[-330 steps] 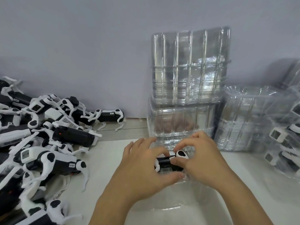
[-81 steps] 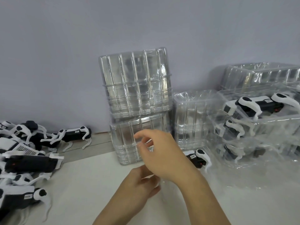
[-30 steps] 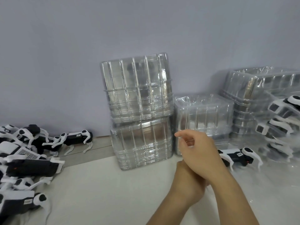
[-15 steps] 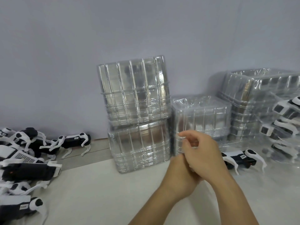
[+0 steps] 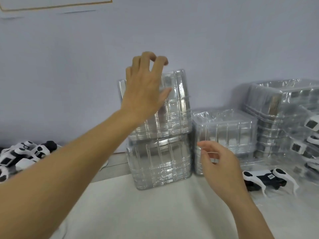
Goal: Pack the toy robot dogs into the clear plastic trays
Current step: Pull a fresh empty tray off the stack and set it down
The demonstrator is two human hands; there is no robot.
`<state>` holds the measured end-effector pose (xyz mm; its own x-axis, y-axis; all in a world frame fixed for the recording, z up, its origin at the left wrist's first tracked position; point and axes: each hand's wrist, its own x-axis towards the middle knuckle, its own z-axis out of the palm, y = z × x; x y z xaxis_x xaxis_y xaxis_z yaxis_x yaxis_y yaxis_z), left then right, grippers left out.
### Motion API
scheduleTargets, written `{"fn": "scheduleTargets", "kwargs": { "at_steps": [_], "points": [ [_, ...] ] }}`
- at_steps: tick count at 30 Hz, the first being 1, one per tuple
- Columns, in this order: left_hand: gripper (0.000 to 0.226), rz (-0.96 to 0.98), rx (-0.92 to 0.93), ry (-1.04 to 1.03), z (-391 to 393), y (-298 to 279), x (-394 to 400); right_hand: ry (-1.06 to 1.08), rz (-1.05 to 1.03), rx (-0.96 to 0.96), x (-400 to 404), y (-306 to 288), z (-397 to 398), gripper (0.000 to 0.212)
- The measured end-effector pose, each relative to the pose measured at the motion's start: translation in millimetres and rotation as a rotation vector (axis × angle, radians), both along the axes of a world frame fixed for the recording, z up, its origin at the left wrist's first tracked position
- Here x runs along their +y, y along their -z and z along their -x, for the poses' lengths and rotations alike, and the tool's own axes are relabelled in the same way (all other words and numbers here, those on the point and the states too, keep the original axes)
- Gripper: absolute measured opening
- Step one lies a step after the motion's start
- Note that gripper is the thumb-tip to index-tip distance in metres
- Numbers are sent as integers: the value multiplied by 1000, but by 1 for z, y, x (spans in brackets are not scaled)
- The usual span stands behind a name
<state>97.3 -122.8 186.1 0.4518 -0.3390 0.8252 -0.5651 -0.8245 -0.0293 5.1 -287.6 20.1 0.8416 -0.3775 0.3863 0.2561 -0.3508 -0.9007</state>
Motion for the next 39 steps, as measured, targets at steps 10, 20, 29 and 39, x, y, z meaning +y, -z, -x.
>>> {"fn": "scheduleTargets", "kwargs": {
  "at_steps": [10,20,29,39],
  "points": [
    [51,-171,509,54,-32,-51,5,-30,24,1,6,2,-2,24],
    [47,63,331,97,-37,-72,16,-58,11,4,12,3,-2,25],
    [40,462,16,186,34,-58,19,-46,-43,-100,24,-14,3,22],
    [36,383,58,343,101,-8,27,-306,-273,-414,59,-79,33,32]
  ]
}}
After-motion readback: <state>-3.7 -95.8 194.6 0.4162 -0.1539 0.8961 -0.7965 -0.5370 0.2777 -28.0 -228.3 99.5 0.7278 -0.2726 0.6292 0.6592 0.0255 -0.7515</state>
